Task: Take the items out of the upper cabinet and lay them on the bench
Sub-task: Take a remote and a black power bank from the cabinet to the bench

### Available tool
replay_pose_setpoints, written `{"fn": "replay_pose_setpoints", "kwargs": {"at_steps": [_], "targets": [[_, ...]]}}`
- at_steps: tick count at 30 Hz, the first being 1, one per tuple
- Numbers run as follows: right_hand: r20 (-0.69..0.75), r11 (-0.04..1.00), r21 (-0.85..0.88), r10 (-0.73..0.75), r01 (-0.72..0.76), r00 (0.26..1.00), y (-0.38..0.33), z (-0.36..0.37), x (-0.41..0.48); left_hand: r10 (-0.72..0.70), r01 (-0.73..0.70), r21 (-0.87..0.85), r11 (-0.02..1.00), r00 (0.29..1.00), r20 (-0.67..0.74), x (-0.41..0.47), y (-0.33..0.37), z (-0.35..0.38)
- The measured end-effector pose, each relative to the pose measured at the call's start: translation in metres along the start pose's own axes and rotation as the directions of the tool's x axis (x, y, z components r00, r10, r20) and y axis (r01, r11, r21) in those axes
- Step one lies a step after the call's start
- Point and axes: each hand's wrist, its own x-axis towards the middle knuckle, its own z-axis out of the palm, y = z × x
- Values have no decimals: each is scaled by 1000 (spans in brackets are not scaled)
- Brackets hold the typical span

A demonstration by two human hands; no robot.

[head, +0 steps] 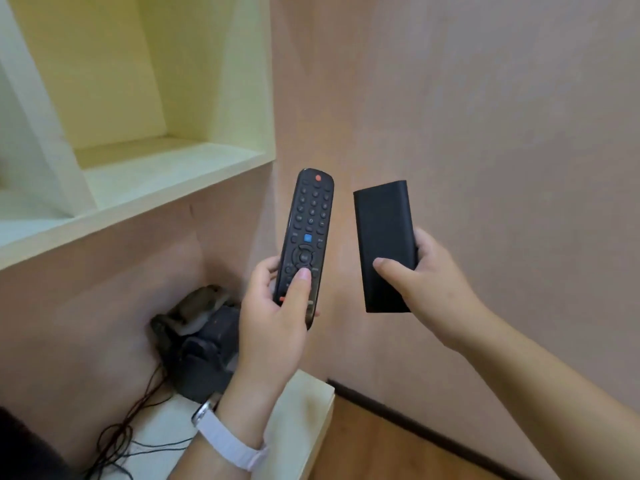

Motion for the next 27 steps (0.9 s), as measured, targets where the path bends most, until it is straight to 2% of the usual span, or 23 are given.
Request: {"fn": "replay_pose_setpoints", "kwargs": {"at_steps": [11, 18, 22, 27], "targets": [[-221, 996, -14, 83, -88, 972, 25, -93, -116, -125, 149, -73, 986, 956, 266, -101, 17, 72], [-340, 992, 13, 124, -127, 932, 41, -185, -246, -146, 205, -100, 974, 896, 419, -223, 50, 138], [-463, 983, 20, 171, -183, 870, 43, -250, -337, -135, 214, -78, 974, 817, 560, -307, 78, 187], [-645, 969, 53, 218, -242, 732, 45, -322, -458, -100, 236, -76, 969, 652, 752, -408, 113, 249]]}}
